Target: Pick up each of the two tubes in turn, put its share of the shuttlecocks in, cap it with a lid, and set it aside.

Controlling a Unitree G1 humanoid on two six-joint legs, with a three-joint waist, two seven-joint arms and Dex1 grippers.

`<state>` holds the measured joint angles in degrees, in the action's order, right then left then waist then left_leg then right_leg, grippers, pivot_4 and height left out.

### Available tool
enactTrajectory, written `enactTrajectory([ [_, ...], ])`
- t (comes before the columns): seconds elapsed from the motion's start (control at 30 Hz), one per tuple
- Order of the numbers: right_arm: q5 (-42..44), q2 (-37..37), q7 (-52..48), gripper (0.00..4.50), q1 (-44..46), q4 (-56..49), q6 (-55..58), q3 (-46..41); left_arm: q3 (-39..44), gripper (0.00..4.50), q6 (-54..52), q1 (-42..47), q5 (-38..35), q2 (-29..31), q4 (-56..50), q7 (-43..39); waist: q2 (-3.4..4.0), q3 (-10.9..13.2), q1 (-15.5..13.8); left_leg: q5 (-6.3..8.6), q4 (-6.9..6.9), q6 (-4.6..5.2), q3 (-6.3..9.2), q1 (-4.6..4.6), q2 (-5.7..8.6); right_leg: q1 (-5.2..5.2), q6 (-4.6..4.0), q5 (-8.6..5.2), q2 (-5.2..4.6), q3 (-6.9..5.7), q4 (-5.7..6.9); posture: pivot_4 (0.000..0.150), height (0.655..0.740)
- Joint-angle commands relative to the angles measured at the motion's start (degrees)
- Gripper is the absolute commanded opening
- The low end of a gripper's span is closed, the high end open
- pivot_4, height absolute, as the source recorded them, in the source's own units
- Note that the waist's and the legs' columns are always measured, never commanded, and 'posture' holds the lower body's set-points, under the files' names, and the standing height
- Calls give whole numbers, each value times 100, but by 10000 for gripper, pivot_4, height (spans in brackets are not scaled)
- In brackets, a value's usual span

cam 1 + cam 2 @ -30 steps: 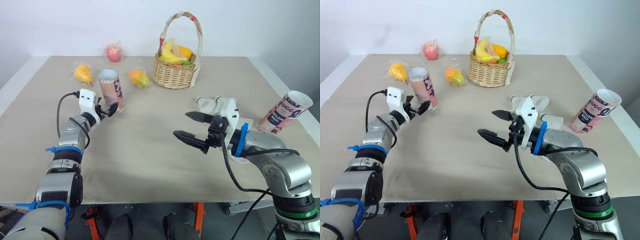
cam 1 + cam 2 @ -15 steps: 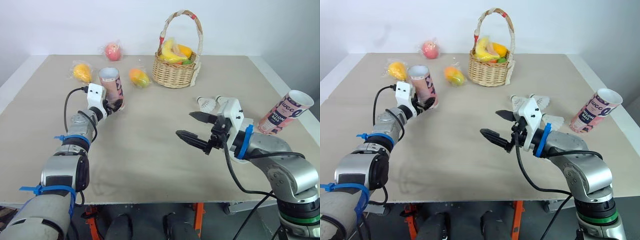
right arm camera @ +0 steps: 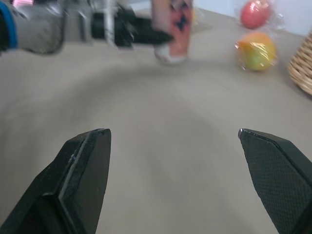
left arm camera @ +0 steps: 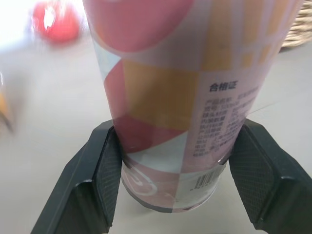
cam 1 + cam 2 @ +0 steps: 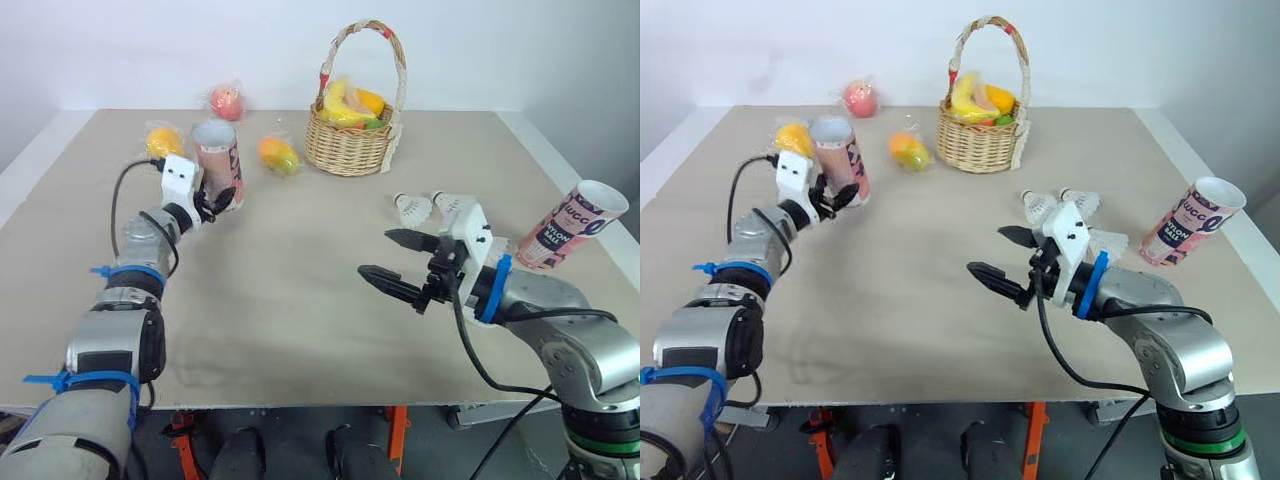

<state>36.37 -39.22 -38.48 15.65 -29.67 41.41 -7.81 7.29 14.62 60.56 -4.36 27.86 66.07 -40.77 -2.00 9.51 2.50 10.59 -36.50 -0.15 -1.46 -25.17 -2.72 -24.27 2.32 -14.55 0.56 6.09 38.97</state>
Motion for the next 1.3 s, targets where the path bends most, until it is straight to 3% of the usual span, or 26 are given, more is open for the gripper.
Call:
enactTrajectory([
  [0.03, -21, -154, 67, 45000, -293, -161, -29, -351, -297, 30420, 43, -193, 38, 333, -1093, -967, 0, 0, 0, 0, 0, 0, 0, 0, 0, 0, 0, 0, 0, 0, 0, 1500, 7371],
  [0.17, 44, -348, -20, 45000, -834, -199, 29, -690, -840, 30420, -194, -855, -26, 1115, -2581, -2640, 2, -1, 10, 0, 1, 0, -3, 3, -2, 1, -3, -1, -1, 2, 1, 1500, 7371],
  [0.3, 18, -421, -23, 45000, -955, -12, 17, -784, -1022, 30420, -680, -1045, -224, 1637, -3547, -3487, -2, 1, 24, -1, -2, 1, -3, 6, -11, -2, -8, -2, 7, 0, 7, 1500, 7371],
  [0.53, -648, 23, 606, 45000, -97, 972, -85, -204, -1265, 30420, -1526, -1344, -674, 2087, -4843, -4709, 1, 0, 34, -21, -16, 26, -9, 15, -17, 5, 18, 8, 9, 0, 10, 1500, 7371],
  [0.77, -1662, 633, 1348, 45000, 1159, 2567, -402, 386, -1536, 30420, -1545, -1796, -365, 2227, -5031, -4744, 6, 2, 37, -25, -12, 33, -14, 12, -27, -8, 8, 10, 20, 2, 15, 1500, 7371],
  [1.3, -2843, 1679, 1584, 45000, 3540, 6732, -1953, 803, -1694, 30420, -2120, -2137, -463, 2287, -5702, -4875, 9, 4, 36, -22, -1, 33, -13, -1, -20, -18, -25, 17, 13, 1, 13, 1500, 7371],
])
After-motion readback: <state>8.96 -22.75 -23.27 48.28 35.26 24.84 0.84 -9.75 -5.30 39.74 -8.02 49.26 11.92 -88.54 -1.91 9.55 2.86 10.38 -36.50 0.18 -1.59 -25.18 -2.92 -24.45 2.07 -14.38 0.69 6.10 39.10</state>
